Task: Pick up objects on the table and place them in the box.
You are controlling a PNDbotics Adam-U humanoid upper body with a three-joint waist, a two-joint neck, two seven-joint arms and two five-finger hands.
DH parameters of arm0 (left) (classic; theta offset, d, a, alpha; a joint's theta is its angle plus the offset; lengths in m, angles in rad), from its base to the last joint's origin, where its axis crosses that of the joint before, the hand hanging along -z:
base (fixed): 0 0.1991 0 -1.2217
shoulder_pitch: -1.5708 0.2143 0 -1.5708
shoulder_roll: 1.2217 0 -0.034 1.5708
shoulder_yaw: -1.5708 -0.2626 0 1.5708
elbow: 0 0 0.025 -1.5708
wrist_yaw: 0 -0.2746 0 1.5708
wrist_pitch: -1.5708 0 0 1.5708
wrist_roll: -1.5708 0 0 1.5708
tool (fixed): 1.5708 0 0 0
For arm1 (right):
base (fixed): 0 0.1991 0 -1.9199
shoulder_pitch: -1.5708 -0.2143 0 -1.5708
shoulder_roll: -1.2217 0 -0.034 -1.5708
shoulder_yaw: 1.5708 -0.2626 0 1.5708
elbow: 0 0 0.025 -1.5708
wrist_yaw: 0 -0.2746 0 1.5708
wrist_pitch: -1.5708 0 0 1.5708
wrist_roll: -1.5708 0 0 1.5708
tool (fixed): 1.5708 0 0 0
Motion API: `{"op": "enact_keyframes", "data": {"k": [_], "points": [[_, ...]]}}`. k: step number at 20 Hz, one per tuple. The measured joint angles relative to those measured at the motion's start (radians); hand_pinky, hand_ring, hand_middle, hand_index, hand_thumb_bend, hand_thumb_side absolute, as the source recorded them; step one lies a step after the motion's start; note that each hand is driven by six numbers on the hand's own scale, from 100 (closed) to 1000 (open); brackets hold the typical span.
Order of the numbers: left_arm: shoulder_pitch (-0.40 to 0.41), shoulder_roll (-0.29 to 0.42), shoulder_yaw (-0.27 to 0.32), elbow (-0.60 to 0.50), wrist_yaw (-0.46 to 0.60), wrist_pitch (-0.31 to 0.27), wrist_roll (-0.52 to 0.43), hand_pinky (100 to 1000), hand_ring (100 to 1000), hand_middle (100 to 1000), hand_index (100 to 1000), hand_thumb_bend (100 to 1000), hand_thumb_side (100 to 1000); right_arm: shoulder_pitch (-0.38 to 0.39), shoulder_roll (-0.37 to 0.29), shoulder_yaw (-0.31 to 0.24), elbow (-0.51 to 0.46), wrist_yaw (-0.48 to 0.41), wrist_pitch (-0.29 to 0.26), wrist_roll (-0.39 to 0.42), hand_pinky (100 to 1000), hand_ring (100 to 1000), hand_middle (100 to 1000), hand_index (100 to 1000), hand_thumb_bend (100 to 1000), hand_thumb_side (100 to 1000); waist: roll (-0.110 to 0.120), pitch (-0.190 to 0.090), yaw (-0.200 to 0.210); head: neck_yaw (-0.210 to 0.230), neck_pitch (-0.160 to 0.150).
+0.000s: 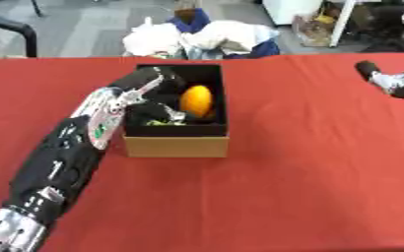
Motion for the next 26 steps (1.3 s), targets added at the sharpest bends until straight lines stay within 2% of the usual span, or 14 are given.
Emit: {"op": "enact_keyframes", "data": {"k": [2,5,11,13,18,26], "points": [[0.015,0.023,0.012,-0.051,0.039,0.006,0.000,748,716,772,841,765,674,0.004,0.000,-0.002,0.003,0.000,-0.001,-0.001,725,753,745,918,314,483,0.000,-0.004,0.005,-0.003,0.000],[0.053,0.063,0.038,-0.171,0.128,0.041,0.055,713,651,712,807,725,574,0.004,0.002,-0.005,0.008,0.000,-0.001,-0.001,726,753,746,920,305,483,-0.001,-0.005,0.014,-0.007,0.000],[0.198,0.152,0.089,-0.462,0.391,0.109,0.196,675,604,650,773,603,455,0.020,0.010,-0.013,0.017,-0.005,-0.007,-0.012,719,744,742,924,274,474,-0.001,-0.007,0.035,-0.009,0.001],[0.259,0.173,0.110,-0.539,0.461,0.123,0.236,670,598,639,766,544,444,0.031,0.014,-0.020,0.018,-0.013,-0.007,-0.021,716,741,741,926,258,472,-0.001,-0.008,0.043,-0.010,0.002],[0.389,0.189,0.160,-0.647,0.555,0.145,0.314,664,587,626,752,501,455,0.070,0.031,-0.041,0.015,-0.036,0.004,-0.052,711,734,740,930,229,465,-0.001,-0.005,0.052,-0.008,0.015],[0.479,0.184,0.206,-0.702,0.596,0.155,0.347,663,583,621,748,473,497,0.108,0.070,-0.070,0.000,-0.061,0.032,-0.110,697,719,723,922,179,472,-0.001,0.011,0.053,-0.006,0.036]]}}
